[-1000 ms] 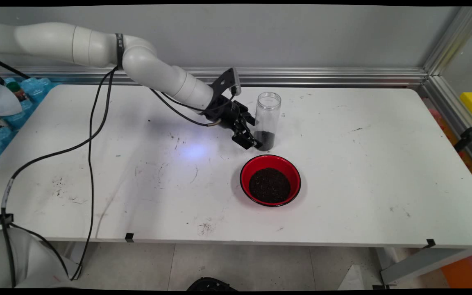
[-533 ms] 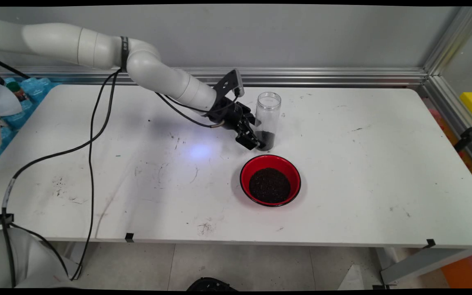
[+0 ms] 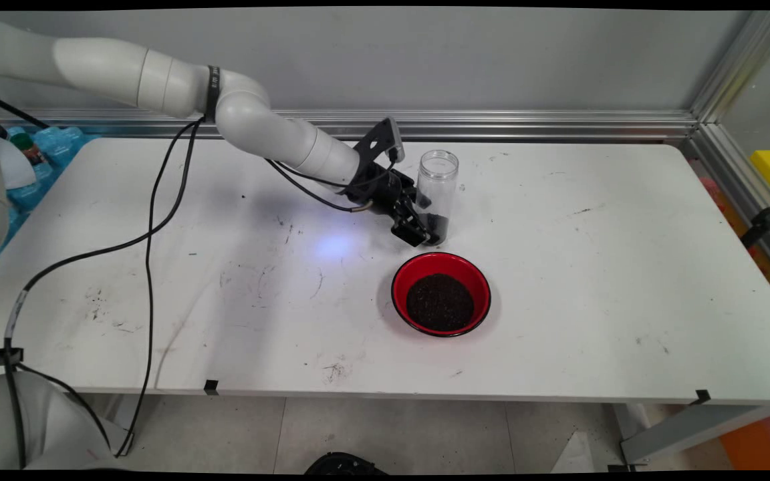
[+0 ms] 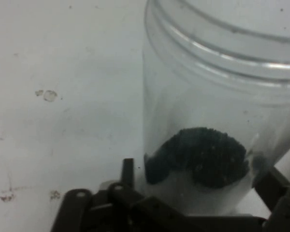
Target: Pick up the black seasoning powder from the table, then pour the black seasoning powder in the red bowl
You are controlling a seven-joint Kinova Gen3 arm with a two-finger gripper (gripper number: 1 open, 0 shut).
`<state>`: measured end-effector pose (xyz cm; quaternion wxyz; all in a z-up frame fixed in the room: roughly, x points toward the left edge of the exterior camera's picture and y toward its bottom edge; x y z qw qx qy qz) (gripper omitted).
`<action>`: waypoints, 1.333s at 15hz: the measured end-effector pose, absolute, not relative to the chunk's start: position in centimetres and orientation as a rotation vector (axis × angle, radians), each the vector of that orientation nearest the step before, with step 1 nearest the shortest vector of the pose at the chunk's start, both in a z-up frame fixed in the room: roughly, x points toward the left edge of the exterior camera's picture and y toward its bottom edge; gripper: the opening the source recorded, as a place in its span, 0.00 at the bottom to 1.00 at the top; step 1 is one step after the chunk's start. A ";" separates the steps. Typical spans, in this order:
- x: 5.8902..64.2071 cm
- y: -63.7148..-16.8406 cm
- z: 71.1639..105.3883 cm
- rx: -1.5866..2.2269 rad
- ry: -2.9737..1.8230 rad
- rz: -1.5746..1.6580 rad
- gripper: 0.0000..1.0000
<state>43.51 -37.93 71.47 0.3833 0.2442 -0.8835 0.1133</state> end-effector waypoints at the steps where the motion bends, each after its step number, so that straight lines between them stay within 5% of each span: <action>1: 43.4 -37.9 71.4 0.621 -2.253 0.289 0.00; 11: 43.3 -38.0 71.1 0.602 -2.263 0.292 0.00; 20: 42.9 -38.4 75.1 0.524 -2.284 0.314 0.00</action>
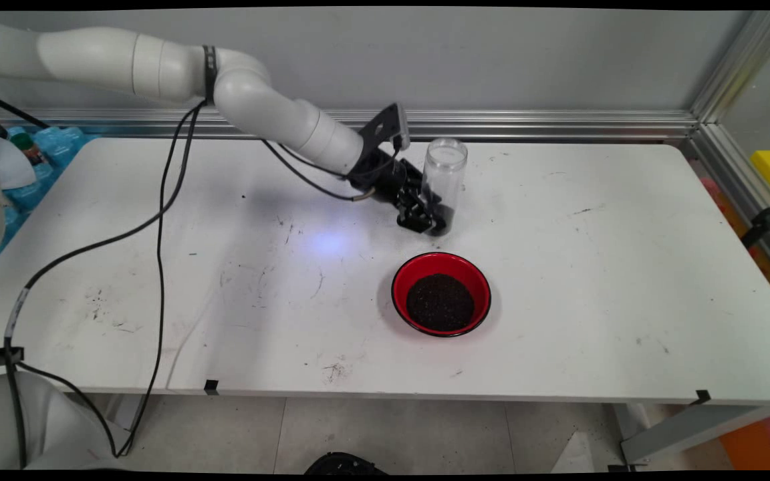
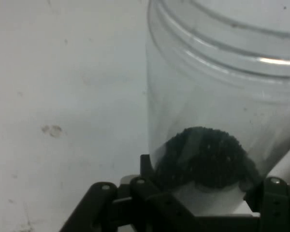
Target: Pour the black seasoning powder in the red bowl
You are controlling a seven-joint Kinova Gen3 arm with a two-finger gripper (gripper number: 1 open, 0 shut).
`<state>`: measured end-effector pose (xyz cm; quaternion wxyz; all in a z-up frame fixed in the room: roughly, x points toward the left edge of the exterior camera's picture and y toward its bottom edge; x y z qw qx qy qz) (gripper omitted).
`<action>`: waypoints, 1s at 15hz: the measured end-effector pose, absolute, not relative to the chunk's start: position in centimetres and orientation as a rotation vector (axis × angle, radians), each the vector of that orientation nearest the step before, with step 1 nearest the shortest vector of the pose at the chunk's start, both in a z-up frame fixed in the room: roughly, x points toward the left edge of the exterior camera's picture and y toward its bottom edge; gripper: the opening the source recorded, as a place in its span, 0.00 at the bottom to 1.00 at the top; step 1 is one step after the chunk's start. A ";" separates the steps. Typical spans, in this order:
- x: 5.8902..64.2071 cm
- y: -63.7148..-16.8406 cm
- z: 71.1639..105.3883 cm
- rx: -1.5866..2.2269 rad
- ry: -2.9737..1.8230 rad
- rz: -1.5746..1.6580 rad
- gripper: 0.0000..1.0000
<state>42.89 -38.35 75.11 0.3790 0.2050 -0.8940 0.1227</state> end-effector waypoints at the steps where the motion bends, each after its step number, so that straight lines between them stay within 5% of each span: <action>1: 42.9 -38.4 75.7 0.516 -2.286 0.320 0.00; 15: 42.0 -38.9 83.2 0.301 -2.304 0.479 0.00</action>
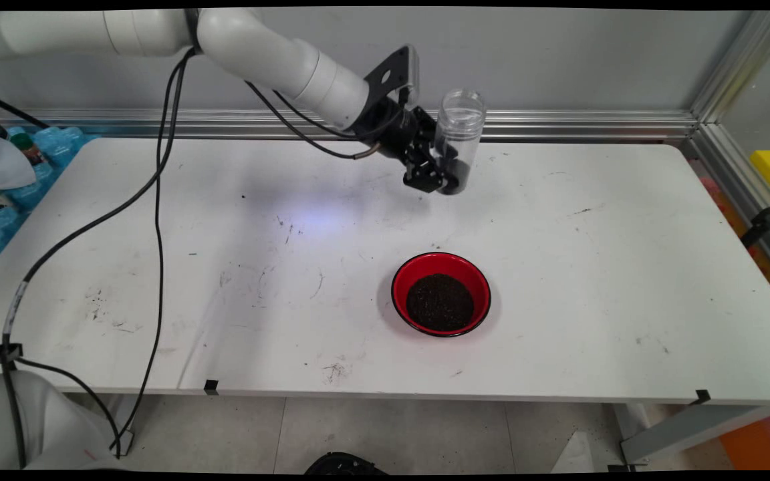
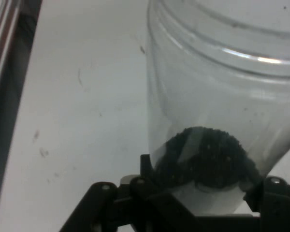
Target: Pour the black seasoning powder in the red bowl
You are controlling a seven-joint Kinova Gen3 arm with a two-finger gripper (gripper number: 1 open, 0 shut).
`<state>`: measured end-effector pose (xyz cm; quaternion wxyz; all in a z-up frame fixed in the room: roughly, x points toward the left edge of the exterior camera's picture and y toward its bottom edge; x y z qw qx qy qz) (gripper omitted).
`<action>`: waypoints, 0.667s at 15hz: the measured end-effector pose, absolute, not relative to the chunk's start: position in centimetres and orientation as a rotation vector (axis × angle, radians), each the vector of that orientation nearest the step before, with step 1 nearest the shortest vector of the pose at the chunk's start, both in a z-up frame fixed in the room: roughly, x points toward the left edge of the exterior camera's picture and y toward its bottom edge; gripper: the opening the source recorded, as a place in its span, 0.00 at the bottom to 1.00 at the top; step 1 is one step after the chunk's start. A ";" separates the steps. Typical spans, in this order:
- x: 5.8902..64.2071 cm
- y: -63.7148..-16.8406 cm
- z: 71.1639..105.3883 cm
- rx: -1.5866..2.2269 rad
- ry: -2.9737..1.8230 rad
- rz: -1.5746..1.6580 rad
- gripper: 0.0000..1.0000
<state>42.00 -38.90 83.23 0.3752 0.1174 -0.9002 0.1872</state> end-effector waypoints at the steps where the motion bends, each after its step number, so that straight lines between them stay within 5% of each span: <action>1: 41.9 -38.8 83.8 0.277 -2.300 0.496 0.00; 10: 41.5 -38.8 86.4 0.040 -2.330 0.657 0.00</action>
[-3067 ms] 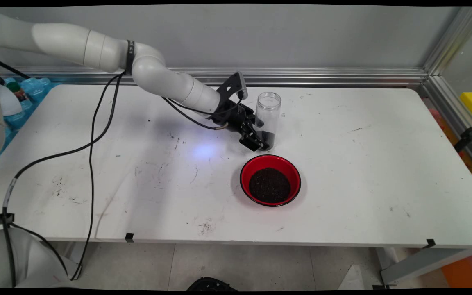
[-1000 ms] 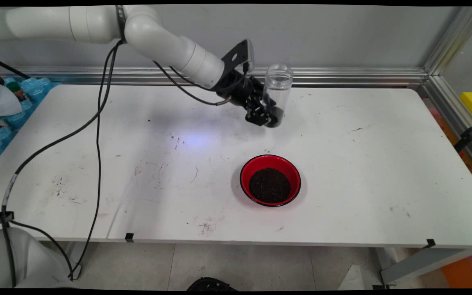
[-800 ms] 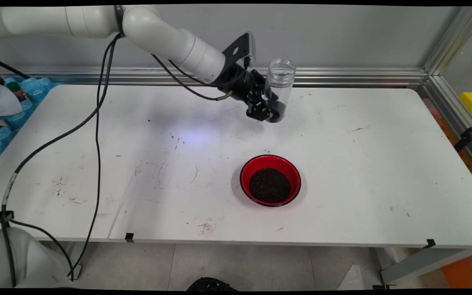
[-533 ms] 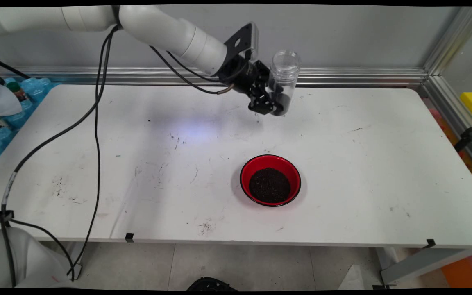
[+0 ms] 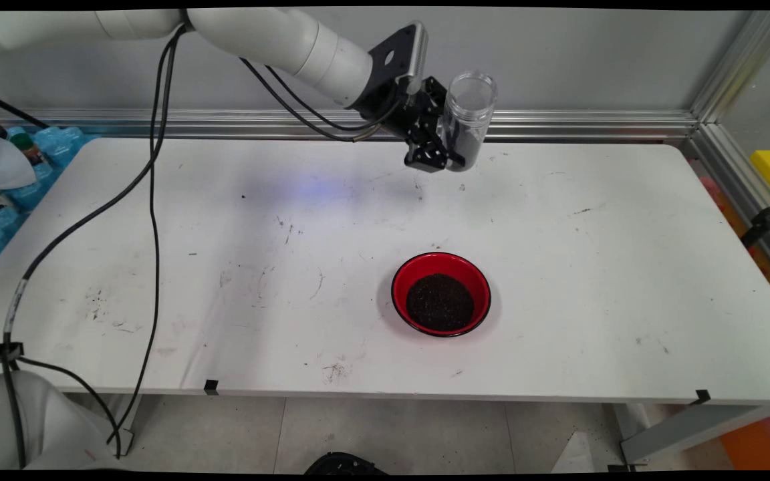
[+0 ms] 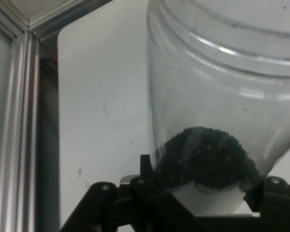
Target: Pour the black seasoning powder in the red bowl
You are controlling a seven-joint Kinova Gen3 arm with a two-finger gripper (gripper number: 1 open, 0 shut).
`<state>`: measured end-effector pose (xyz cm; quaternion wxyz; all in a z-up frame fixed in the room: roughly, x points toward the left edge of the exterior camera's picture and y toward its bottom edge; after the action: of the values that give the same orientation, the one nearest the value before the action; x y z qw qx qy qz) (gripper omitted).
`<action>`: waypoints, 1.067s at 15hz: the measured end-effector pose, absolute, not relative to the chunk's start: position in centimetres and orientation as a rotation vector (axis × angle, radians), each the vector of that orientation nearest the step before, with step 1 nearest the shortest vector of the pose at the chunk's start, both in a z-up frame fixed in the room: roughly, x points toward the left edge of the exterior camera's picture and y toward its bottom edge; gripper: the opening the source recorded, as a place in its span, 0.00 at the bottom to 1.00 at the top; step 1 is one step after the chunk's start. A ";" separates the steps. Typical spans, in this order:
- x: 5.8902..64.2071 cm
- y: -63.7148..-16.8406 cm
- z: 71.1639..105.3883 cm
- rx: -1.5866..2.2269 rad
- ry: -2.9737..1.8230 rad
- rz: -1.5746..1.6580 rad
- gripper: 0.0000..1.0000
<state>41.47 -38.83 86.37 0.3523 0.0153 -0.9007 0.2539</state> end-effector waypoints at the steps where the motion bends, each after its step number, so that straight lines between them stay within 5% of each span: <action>1: 41.5 -38.8 86.5 0.006 -2.338 0.684 0.00; 16: 40.8 -38.3 86.0 -0.540 -2.355 0.968 0.00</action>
<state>40.83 -38.27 86.00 0.2662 -0.2001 -0.8720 0.3587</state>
